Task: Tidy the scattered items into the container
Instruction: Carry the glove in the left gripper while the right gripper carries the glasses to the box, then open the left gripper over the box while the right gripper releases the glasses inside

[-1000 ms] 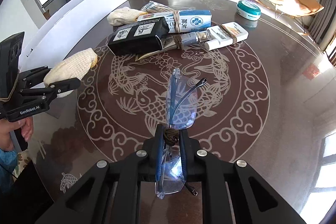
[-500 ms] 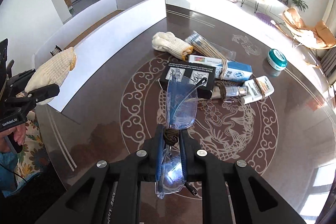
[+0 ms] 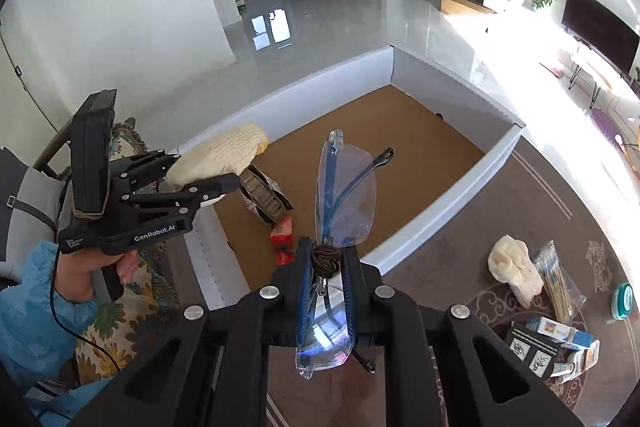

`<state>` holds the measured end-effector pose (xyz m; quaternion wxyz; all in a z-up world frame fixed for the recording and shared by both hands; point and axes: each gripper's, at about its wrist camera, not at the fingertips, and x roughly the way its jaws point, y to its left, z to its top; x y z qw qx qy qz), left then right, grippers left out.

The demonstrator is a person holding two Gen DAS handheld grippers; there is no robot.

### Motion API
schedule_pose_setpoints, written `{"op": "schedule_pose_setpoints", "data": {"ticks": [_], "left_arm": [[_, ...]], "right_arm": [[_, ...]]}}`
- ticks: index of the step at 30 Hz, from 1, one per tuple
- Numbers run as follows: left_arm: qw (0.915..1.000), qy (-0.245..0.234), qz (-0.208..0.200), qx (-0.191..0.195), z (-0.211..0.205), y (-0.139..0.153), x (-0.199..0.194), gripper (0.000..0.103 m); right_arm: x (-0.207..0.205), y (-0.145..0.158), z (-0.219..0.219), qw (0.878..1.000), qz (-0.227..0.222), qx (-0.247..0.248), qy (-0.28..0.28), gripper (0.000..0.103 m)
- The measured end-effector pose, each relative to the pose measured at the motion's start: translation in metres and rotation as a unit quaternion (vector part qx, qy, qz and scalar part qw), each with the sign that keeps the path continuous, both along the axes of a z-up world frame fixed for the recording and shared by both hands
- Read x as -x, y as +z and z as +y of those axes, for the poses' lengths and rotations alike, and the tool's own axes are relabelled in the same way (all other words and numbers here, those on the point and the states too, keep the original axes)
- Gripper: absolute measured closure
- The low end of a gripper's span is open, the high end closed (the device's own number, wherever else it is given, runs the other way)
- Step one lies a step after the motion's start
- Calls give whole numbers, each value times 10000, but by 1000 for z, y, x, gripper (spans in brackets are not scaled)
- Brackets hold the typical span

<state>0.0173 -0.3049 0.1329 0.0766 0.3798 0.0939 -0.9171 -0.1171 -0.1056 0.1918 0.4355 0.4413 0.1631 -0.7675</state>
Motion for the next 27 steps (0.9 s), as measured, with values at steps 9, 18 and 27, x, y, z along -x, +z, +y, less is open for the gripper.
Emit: {"op": "schedule_pose_setpoints", "data": {"ticks": [9, 18, 27], "left_arm": [[9988, 329, -344, -71, -33, -36, 7, 59], [9963, 536, -665, -40, -42, -54, 16, 46], [9987, 497, -103, -28, -6, -25, 8, 29]], "right_arm": [[-1, -66, -95, 9989, 85, -392, 261, 88], [14, -84, -101, 9986, 56, -508, 117, 53], [31, -52, -46, 9985, 231, -363, -338, 38]]}}
